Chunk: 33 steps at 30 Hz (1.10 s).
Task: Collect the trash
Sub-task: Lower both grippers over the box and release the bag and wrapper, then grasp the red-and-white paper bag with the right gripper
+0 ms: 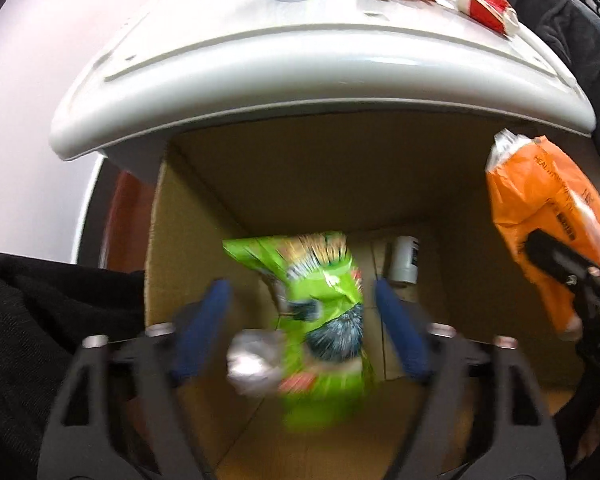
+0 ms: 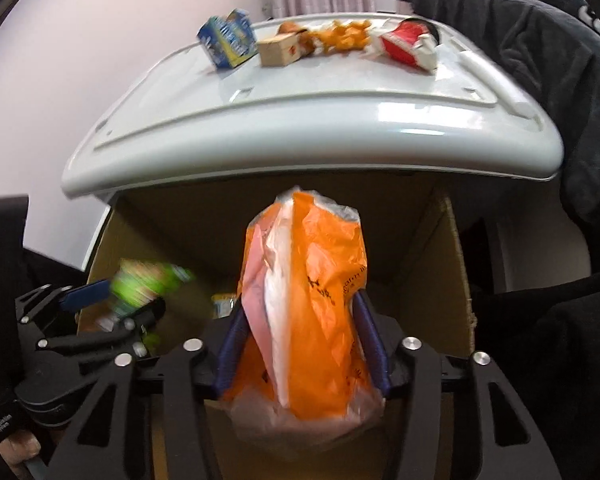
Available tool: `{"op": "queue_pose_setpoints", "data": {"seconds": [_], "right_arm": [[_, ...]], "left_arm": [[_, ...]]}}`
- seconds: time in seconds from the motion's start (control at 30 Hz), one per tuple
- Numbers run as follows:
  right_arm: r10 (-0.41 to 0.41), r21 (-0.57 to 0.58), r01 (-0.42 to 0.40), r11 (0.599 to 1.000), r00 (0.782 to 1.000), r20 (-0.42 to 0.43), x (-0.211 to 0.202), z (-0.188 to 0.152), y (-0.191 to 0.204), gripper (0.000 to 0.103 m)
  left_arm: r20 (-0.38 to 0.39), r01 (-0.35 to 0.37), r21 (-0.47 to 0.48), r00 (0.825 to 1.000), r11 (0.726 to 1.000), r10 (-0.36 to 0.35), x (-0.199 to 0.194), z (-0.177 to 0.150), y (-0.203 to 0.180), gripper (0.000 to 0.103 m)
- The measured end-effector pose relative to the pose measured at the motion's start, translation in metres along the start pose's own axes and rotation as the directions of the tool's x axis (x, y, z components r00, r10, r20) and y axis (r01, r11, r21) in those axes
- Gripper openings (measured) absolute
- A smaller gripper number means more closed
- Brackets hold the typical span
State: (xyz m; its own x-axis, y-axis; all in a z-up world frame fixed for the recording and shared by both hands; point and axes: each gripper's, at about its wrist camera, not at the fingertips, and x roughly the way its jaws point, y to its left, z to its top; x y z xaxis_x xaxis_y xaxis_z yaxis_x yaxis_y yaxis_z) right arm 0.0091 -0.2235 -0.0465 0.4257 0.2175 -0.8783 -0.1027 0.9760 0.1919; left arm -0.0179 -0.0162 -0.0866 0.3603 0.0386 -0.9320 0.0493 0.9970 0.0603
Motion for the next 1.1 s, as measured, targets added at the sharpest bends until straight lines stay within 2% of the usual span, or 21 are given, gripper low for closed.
{"op": "queue_pose_setpoints", "data": {"seconds": [0.5, 0.63, 0.83, 0.97, 1.1], "right_arm": [[0.001, 0.042, -0.001, 0.999, 1.000, 0.008, -0.003, 0.003, -0.007, 0.053], [0.012, 0.070, -0.014, 0.997, 1.000, 0.028, -0.009, 0.013, -0.013, 0.053], [-0.013, 0.071, 0.005, 0.997, 0.994, 0.105, -0.025, 0.056, -0.029, 0.053], [-0.083, 0.051, 0.076, 0.996, 0.983, 0.161, -0.029, 0.097, -0.045, 0.056], [-0.120, 0.073, 0.109, 0.991, 0.979, 0.168, -0.020, 0.139, -0.063, 0.056]], "left_arm": [[0.001, 0.003, -0.009, 1.000, 1.000, -0.003, 0.004, 0.001, 0.003, 0.079], [0.017, 0.018, -0.023, 1.000, 1.000, -0.017, 0.001, 0.003, 0.009, 0.079], [0.065, 0.025, 0.000, 0.998, 1.000, -0.024, -0.008, 0.005, 0.002, 0.079], [0.091, 0.027, 0.019, 0.995, 0.999, -0.029, -0.013, 0.007, -0.002, 0.079], [0.095, 0.033, 0.032, 0.995, 0.999, -0.036, -0.011, 0.007, -0.003, 0.079]]}}
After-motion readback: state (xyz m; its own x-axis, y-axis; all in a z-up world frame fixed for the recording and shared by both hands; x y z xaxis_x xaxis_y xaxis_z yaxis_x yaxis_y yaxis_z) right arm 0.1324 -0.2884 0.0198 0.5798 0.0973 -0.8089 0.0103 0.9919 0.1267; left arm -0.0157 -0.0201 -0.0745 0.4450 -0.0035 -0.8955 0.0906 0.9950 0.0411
